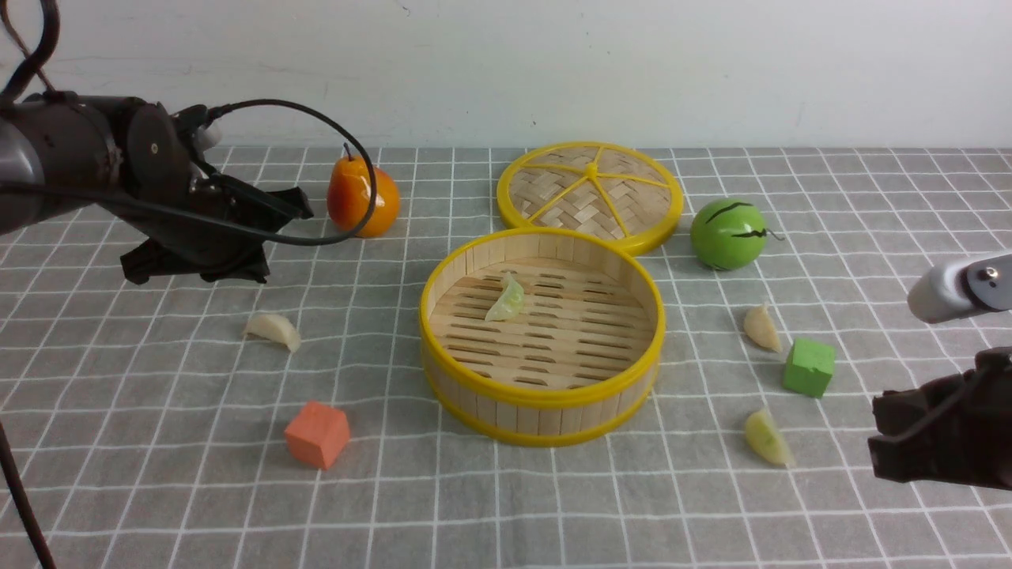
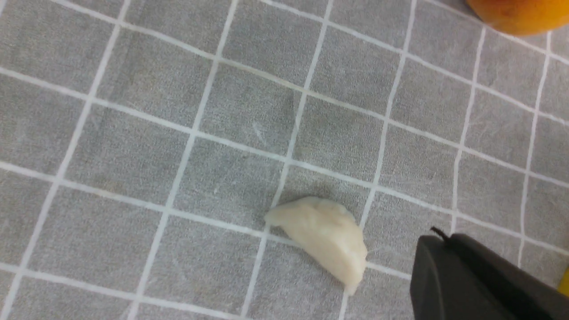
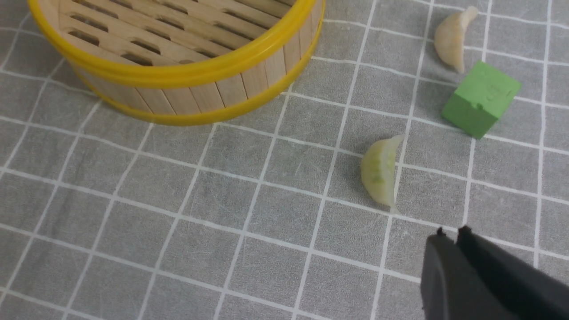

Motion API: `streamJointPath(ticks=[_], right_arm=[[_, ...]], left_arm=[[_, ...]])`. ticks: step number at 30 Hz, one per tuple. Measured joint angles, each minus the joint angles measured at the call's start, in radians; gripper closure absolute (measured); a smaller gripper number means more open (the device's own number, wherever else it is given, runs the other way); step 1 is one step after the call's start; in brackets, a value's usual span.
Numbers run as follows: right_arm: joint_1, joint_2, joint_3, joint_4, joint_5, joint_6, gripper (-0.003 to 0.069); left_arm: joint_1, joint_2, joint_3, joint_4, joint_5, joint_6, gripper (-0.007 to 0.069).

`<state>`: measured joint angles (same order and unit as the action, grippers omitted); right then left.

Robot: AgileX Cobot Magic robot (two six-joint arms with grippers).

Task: Put the dumplings into the steamer on the table with the grey tablecloth.
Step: 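Reach for and grasp a dumpling on the table with the left gripper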

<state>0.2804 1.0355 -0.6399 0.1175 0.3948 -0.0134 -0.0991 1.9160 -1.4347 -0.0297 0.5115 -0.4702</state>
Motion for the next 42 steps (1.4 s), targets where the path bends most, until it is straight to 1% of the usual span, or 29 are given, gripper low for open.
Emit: streamJointPath(ticks=[1, 2, 3, 4, 5, 6, 9, 10, 11, 13, 16, 18, 20, 22, 24, 27, 28, 29, 30, 31, 32, 35, 39, 42], right_arm=[[0.000, 0.000, 0.000, 0.004, 0.000, 0.000, 0.0626], [0.000, 0.000, 0.000, 0.005, 0.000, 0.000, 0.0626], [0.000, 0.000, 0.000, 0.006, 0.000, 0.000, 0.0626], [0.000, 0.000, 0.000, 0.006, 0.000, 0.000, 0.0625], [0.000, 0.000, 0.000, 0.006, 0.000, 0.000, 0.0624], [0.000, 0.000, 0.000, 0.006, 0.000, 0.000, 0.0624], [0.000, 0.000, 0.000, 0.017, 0.000, 0.000, 0.0617], [0.000, 0.000, 0.000, 0.017, 0.000, 0.000, 0.0617], [0.000, 0.000, 0.000, 0.028, 0.000, 0.000, 0.0618], [0.000, 0.000, 0.000, 0.033, 0.000, 0.000, 0.0618], [0.000, 0.000, 0.000, 0.035, 0.000, 0.000, 0.0618], [0.000, 0.000, 0.000, 0.035, 0.000, 0.000, 0.0618], [0.000, 0.000, 0.000, 0.035, 0.000, 0.000, 0.0618], [0.000, 0.000, 0.000, 0.035, 0.000, 0.000, 0.0618], [0.000, 0.000, 0.000, 0.035, 0.000, 0.000, 0.0618], [0.000, 0.000, 0.000, 0.035, 0.000, 0.000, 0.0618], [0.000, 0.000, 0.000, 0.035, 0.000, 0.000, 0.0618], [0.000, 0.000, 0.000, 0.035, 0.000, 0.000, 0.0618], [0.000, 0.000, 0.000, 0.035, 0.000, 0.000, 0.0618], [0.000, 0.000, 0.000, 0.035, 0.000, 0.000, 0.0618], [0.000, 0.000, 0.000, 0.035, 0.000, 0.000, 0.0618], [0.000, 0.000, 0.000, 0.035, 0.000, 0.000, 0.0618], [0.000, 0.000, 0.000, 0.038, 0.000, 0.000, 0.0616], [0.000, 0.000, 0.000, 0.053, 0.000, 0.000, 0.0613]], left_arm=[[0.000, 0.021, 0.000, 0.000, -0.016, 0.000, 0.0583], [0.000, 0.025, 0.000, 0.000, -0.016, 0.000, 0.0577], [0.000, 0.050, 0.000, 0.000, -0.025, 0.000, 0.0524], [0.000, 0.064, 0.000, 0.000, -0.031, 0.000, 0.0488], [0.000, 0.086, 0.000, 0.000, -0.040, 0.000, 0.0418], [0.000, 0.089, 0.000, 0.000, -0.042, 0.000, 0.0418], [0.000, 0.127, 0.000, 0.000, -0.101, 0.000, 0.0245], [0.000, 0.128, 0.000, 0.000, -0.103, 0.000, 0.0239], [0.000, 0.135, -0.003, 0.000, -0.121, 0.000, 0.0203], [0.000, 0.139, -0.005, 0.000, -0.122, 0.000, 0.0188], [0.000, 0.142, -0.008, 0.000, -0.117, 0.000, 0.0220], [0.002, 0.145, -0.010, 0.000, -0.107, 0.000, 0.0293], [0.006, 0.145, -0.011, 0.000, -0.095, 0.000, 0.0348], [0.006, 0.143, -0.011, 0.000, -0.081, 0.000, 0.0377], [0.006, 0.140, -0.011, -0.001, -0.069, 0.001, 0.0376], [0.006, 0.133, -0.023, -0.013, -0.027, 0.001, 0.0326], [0.006, 0.129, -0.027, -0.015, -0.019, 0.001, 0.0298], [0.006, 0.123, -0.031, -0.019, -0.020, 0.001, 0.0249], [0.006, 0.121, -0.032, -0.019, -0.021, 0.001, 0.0249], [0.006, 0.115, -0.033, -0.019, -0.026, 0.000, 0.0196], [0.005, 0.112, -0.035, -0.019, -0.027, -0.004, 0.0165], [0.005, 0.114, -0.035, -0.020, -0.023, -0.038, 0.0106], [0.005, 0.135, -0.035, -0.004, -0.021, -0.070, 0.0097], [0.005, 0.162, -0.035, 0.020, -0.016, -0.075, 0.0123]])
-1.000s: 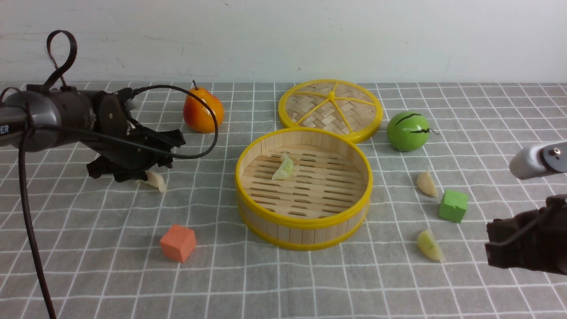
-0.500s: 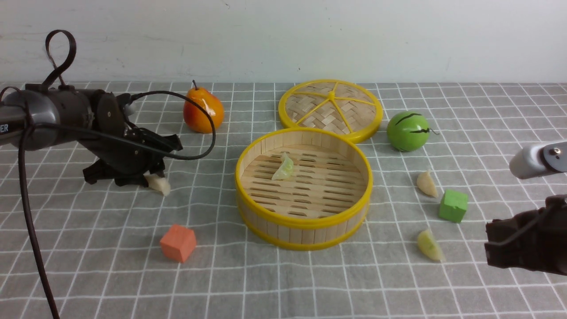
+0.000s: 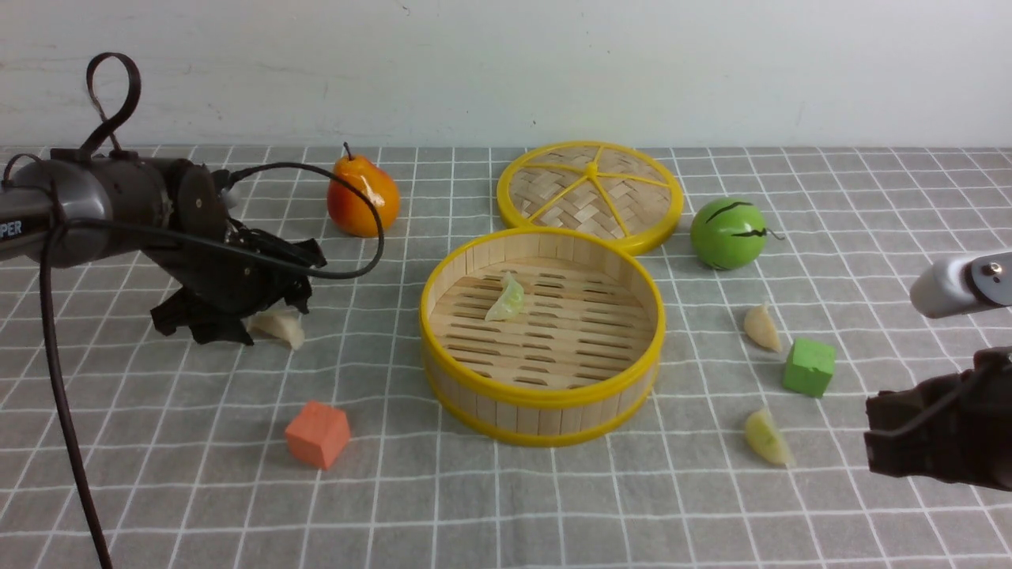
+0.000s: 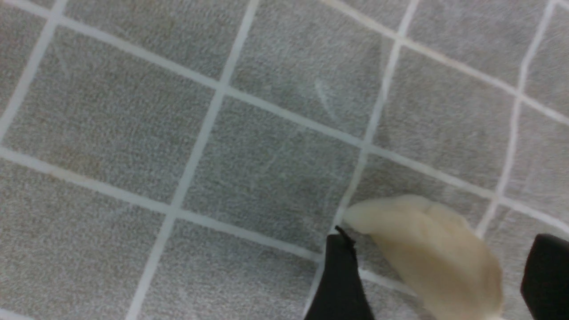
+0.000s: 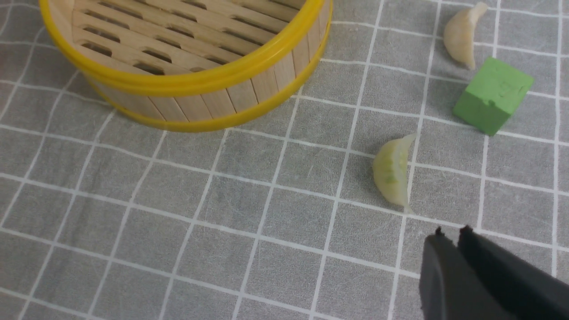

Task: Put the dumplings into the steamer on the table with the grey tablecloth.
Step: 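Reach for and grasp a dumpling on the table with the left gripper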

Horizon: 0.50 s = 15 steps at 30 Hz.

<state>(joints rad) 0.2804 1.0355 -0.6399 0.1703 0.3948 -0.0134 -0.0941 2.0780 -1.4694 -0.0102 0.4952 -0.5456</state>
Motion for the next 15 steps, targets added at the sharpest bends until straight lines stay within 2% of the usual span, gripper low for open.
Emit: streamJointPath(ticks=[3, 7, 15], right_arm=[[0.000, 0.000, 0.000, 0.017, 0.000, 0.000, 0.0612], [0.000, 0.000, 0.000, 0.025, 0.000, 0.000, 0.0614], [0.000, 0.000, 0.000, 0.027, 0.000, 0.000, 0.0615]], left_arm=[[0.000, 0.009, 0.000, 0.010, 0.001, -0.002, 0.0216], [0.000, 0.012, 0.000, 0.022, -0.001, -0.003, 0.0417], [0.000, -0.012, 0.000, 0.026, 0.022, 0.011, 0.0409]])
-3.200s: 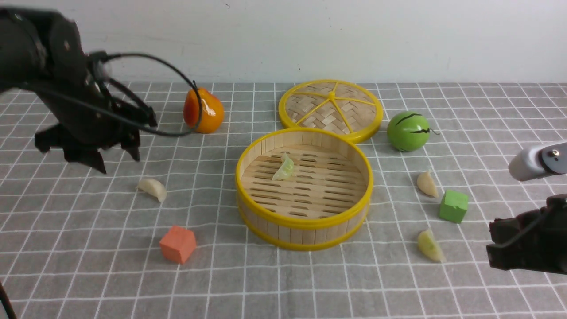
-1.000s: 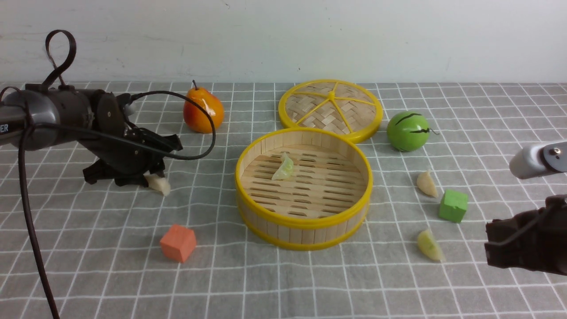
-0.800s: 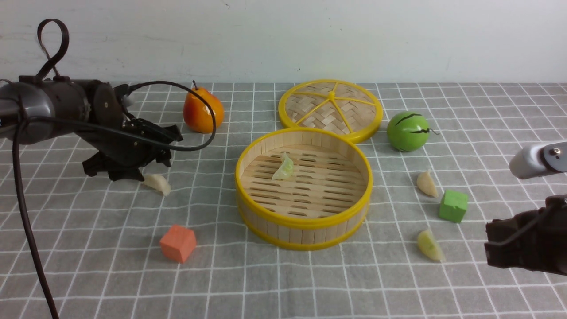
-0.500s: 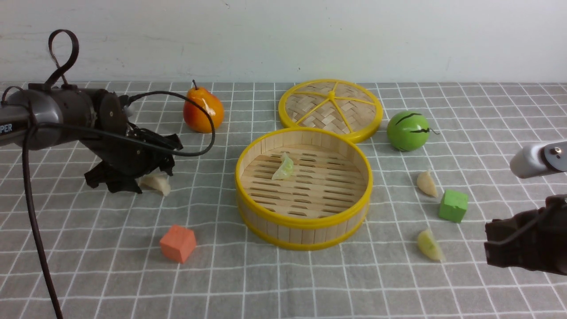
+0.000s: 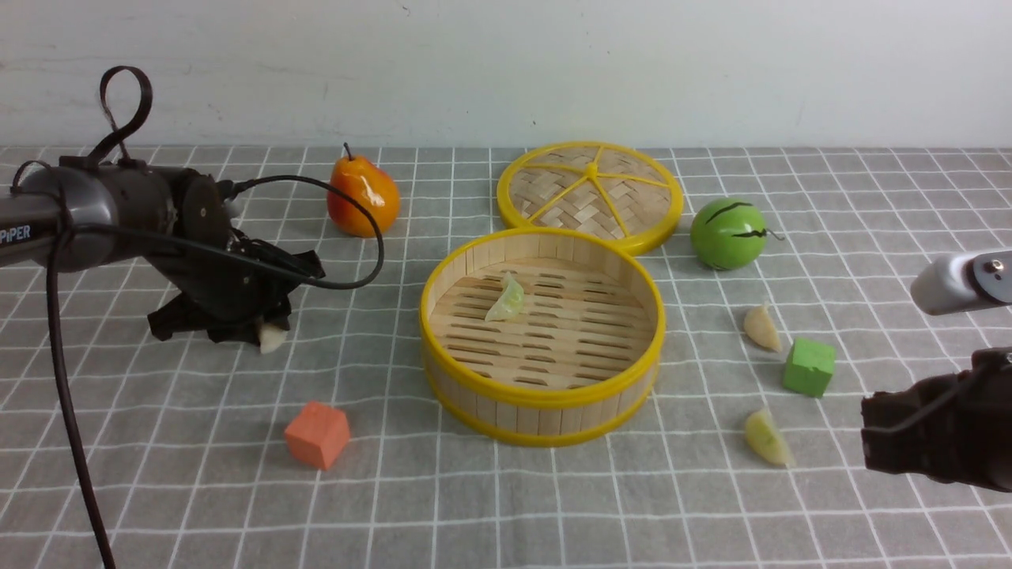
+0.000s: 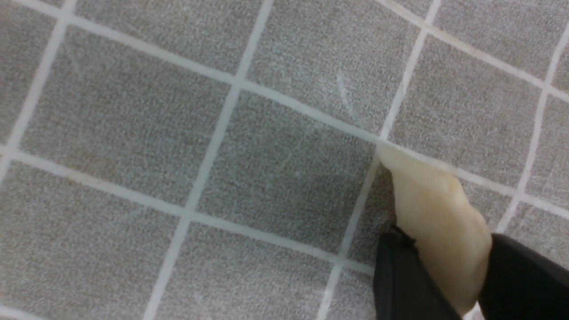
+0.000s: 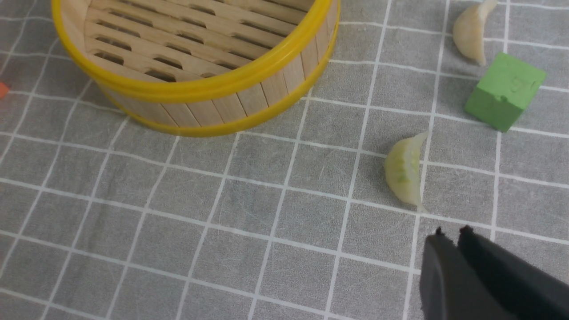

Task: Put the dumplings into the steamer on the table with the grey tablecloth.
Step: 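Reach for and grasp a dumpling on the table with the left gripper, then place the dumpling into the bamboo steamer basket with the left gripper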

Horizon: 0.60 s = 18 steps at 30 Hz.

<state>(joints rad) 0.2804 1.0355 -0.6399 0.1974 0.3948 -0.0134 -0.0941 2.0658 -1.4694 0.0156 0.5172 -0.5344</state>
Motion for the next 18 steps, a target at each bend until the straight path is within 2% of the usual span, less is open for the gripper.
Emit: streamJointPath(ticks=[7, 9, 13, 18], right_arm=[[0.000, 0.000, 0.000, 0.000, 0.000, 0.000, 0.0615], [0.000, 0.000, 0.000, 0.000, 0.000, 0.000, 0.0615], [0.000, 0.000, 0.000, 0.000, 0.000, 0.000, 0.0615], [0.000, 0.000, 0.000, 0.000, 0.000, 0.000, 0.0615]], left_arm=[[-0.014, -0.120, 0.000, -0.016, 0.010, 0.094, 0.0409], [-0.038, -0.161, 0.000, -0.070, 0.016, 0.149, 0.0409], [-0.125, -0.183, -0.001, -0.157, 0.014, 0.261, 0.0409], [-0.265, -0.183, -0.035, -0.212, 0.018, 0.326, 0.0409]])
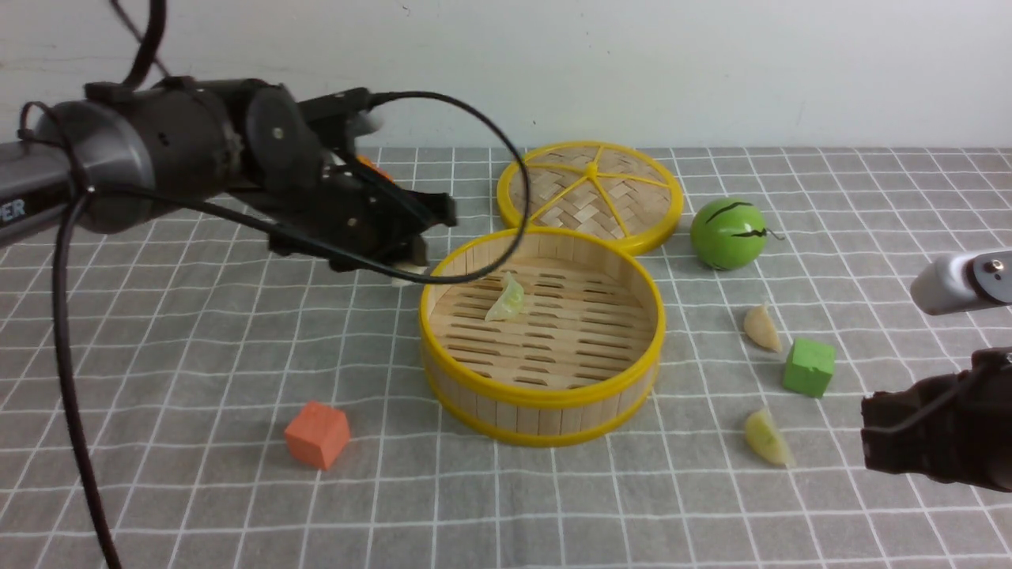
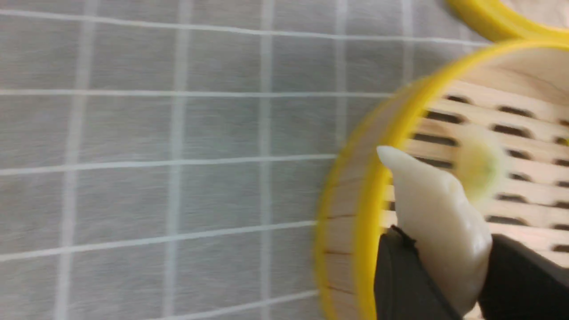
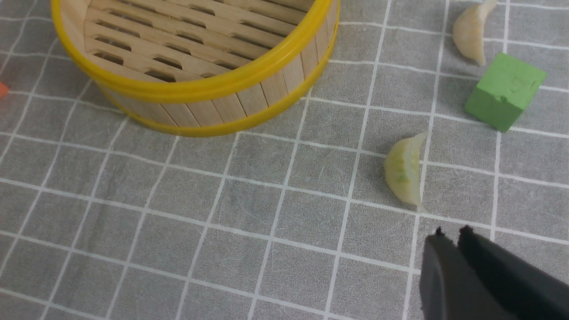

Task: Put the dumplings into the steamer on the table with the grey tablecloth.
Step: 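Place the dumpling into the bamboo steamer basket with the left gripper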

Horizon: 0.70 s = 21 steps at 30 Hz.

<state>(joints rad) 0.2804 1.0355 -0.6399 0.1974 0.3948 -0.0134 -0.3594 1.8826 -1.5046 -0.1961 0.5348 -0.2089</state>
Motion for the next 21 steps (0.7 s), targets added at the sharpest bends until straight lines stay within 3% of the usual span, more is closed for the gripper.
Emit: streamJointPath(ticks=[6, 21], right_arm=[[0.000, 0.000, 0.000, 0.000, 0.000, 0.000, 0.0615], [0.000, 0.000, 0.000, 0.028, -0.005, -0.035, 0.0608]], left_arm=[[-0.088, 0.017, -0.053, -0.007, -0.016, 0.028, 0.0409], [-0.094, 0.176, -0.054, -0.027, 0.043, 0.075, 0.0400]])
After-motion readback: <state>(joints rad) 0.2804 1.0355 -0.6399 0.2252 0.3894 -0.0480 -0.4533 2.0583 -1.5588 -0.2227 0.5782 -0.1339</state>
